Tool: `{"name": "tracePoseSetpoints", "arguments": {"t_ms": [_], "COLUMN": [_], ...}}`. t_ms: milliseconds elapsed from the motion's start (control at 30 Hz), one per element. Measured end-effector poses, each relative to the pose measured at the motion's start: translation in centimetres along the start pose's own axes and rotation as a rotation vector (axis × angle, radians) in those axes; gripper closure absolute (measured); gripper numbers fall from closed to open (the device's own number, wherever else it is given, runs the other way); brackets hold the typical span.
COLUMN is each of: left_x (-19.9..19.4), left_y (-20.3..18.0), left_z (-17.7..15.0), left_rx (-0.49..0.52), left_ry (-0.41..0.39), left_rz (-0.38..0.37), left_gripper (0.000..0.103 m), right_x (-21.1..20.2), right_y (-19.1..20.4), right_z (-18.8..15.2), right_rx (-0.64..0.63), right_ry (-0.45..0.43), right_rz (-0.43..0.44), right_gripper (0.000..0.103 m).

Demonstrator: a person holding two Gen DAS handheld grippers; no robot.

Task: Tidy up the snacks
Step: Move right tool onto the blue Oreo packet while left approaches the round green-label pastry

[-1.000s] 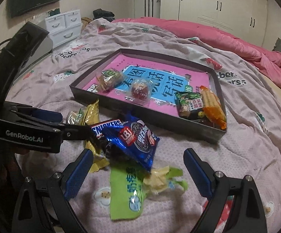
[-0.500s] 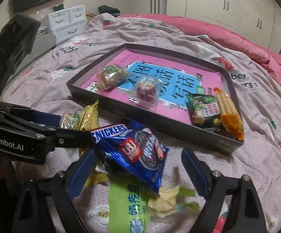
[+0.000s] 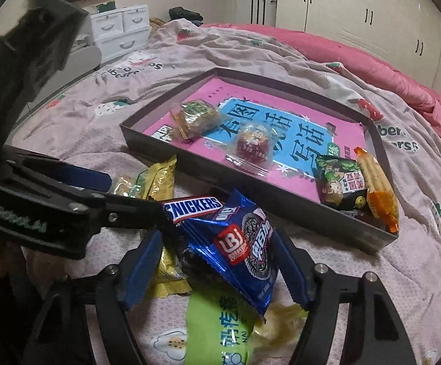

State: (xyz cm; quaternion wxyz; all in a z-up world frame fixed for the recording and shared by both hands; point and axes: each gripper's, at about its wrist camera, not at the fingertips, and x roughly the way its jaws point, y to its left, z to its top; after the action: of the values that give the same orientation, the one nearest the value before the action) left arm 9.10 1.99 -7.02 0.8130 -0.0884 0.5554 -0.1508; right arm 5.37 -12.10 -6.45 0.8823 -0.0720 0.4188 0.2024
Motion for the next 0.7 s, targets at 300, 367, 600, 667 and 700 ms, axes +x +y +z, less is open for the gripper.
{"name": "tracePoseSetpoints", "arguments": {"t_ms": [300, 367, 600, 667, 700], "left_x": [0.1, -0.1, -0.2, -0.2, -0.1], "left_y": [0.0, 0.2, 1.5, 1.4, 1.4], "left_z": [0.1, 0.1, -0.5, -0.5, -0.5], "left_rx": [0.005, -0.001, -0.046, -0.047, -0.043], "left_ry": [-0.004, -0.008, 0.022, 0.023, 0.028], "left_rz": [-0.028, -0.032, -0.059, -0.060, -0.059], "left_gripper": [0.019, 0.019, 0.019, 0.019, 0.019], "right_x": [0.4, 0.3, 0.4, 0.7, 0.8], "right_y": [-2.2, -2.9, -3.7, -3.3, -3.2], "right_z": [-0.3, -0.4, 0.1, 0.2, 0.3], "right_rx": [0.087, 0.116, 0.135, 0.114, 0.104], "right_ry": [0.031, 0.027, 0.004, 0.012, 0.010], "right_rz": [0.038, 0.055, 0.056, 0.051, 0.043], "right_gripper": [0.038, 0.042, 0.045, 0.045, 0.045]}}
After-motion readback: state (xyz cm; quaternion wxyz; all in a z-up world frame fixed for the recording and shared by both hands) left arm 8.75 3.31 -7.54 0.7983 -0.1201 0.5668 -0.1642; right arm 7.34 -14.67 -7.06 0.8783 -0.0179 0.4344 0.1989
